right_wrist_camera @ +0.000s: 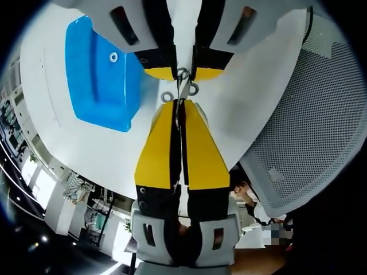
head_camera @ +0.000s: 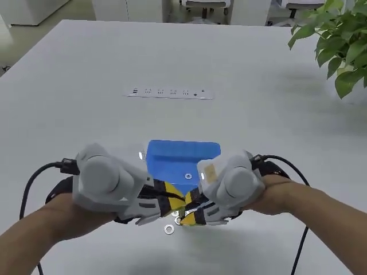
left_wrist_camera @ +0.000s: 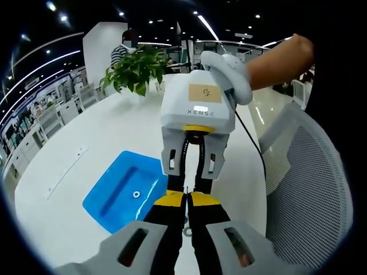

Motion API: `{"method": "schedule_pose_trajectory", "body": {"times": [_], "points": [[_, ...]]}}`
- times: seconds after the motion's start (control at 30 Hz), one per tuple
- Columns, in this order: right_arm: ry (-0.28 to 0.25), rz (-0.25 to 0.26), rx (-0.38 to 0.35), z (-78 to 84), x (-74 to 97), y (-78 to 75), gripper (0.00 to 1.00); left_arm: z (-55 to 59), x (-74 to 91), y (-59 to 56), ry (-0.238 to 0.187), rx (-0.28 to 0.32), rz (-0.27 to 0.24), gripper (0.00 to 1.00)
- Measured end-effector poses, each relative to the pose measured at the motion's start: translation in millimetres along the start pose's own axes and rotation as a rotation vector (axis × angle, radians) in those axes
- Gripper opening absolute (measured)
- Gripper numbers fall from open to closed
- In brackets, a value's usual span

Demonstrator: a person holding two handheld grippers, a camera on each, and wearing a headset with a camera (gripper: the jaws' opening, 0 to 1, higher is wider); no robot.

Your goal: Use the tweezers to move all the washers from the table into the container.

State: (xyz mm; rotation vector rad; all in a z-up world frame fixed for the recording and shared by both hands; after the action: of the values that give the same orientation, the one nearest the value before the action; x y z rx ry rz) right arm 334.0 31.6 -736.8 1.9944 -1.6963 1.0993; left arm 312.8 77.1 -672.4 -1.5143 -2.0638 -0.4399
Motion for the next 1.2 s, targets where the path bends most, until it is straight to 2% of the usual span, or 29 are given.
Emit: {"method": "schedule_pose_trajectory", "body": {"times": [0.33,0.8,1.1,1.2], "points": [[0.000,-0.008,-0.020,-1.6,-1.7,-0.7,0.13,0.2,-0.5,0.9,0.001,-0.001,0.002,0.05],[0.010,-0.016,0.018,-2.2,-3.4,1.6,0.09,1.2,0.2,0.7,0.004,0.002,0.002,0.06],[0.010,-0.014,0.001,-2.0,-2.9,1.0,0.09,1.2,1.0,0.7,-0.001,0.011,-0.008,0.06],[0.006,-0.013,-0.009,-2.5,-1.9,0.1,0.09,0.2,2.9,0.5,-0.013,0.018,-0.012,0.06]]}}
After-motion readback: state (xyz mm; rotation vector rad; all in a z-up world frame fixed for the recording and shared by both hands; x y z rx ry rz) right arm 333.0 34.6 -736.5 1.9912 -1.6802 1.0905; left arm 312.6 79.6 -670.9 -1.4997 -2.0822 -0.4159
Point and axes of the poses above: the centre of the closed fingertips' face, and the gripper's own axes: x roughly backward along the fingers, y roughly to its left, z roughly out of its underside, the point moved 5 cm from there along x, roughly backward along the fingers, and after that the axes turned 10 degrees about z, right-handed, at the moved point
